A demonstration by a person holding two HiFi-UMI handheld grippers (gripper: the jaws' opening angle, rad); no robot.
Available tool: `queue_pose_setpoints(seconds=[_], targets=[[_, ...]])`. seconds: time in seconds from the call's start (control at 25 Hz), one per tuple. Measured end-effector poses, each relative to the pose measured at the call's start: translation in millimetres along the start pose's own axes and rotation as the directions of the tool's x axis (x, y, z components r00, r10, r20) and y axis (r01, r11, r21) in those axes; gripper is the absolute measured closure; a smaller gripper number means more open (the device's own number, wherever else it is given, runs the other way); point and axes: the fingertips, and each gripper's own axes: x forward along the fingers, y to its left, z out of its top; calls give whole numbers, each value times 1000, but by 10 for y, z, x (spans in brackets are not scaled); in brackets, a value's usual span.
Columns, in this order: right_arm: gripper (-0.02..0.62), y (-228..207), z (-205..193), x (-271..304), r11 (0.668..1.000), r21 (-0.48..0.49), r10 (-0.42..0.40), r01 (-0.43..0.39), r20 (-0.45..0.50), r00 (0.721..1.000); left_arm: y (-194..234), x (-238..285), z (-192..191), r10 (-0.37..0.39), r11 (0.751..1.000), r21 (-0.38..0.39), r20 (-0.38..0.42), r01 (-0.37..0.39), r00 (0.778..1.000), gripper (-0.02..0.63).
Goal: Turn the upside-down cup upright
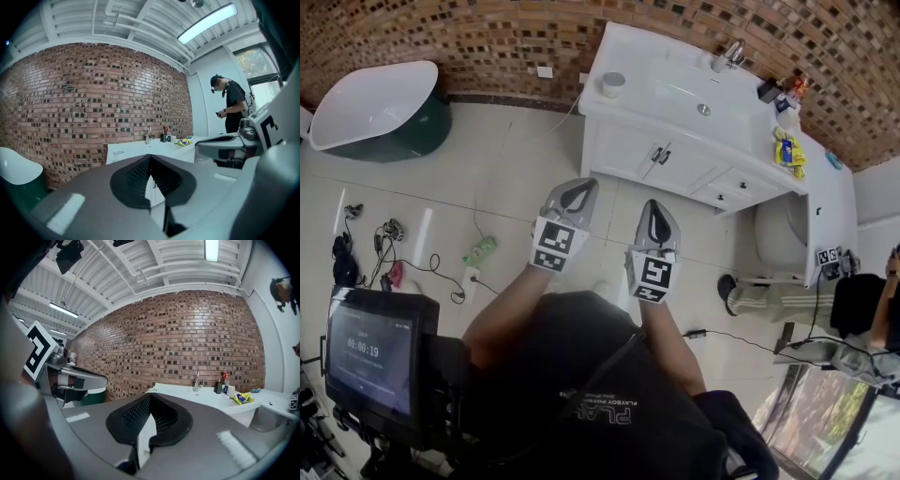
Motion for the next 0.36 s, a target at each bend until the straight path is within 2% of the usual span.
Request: queue_pose_setpoints(seconds=[0.36], targets=[[583, 51, 2, 17, 1000, 0, 23, -23, 9, 1000, -29, 14, 21, -9, 1000, 18, -5, 9, 1000, 607]])
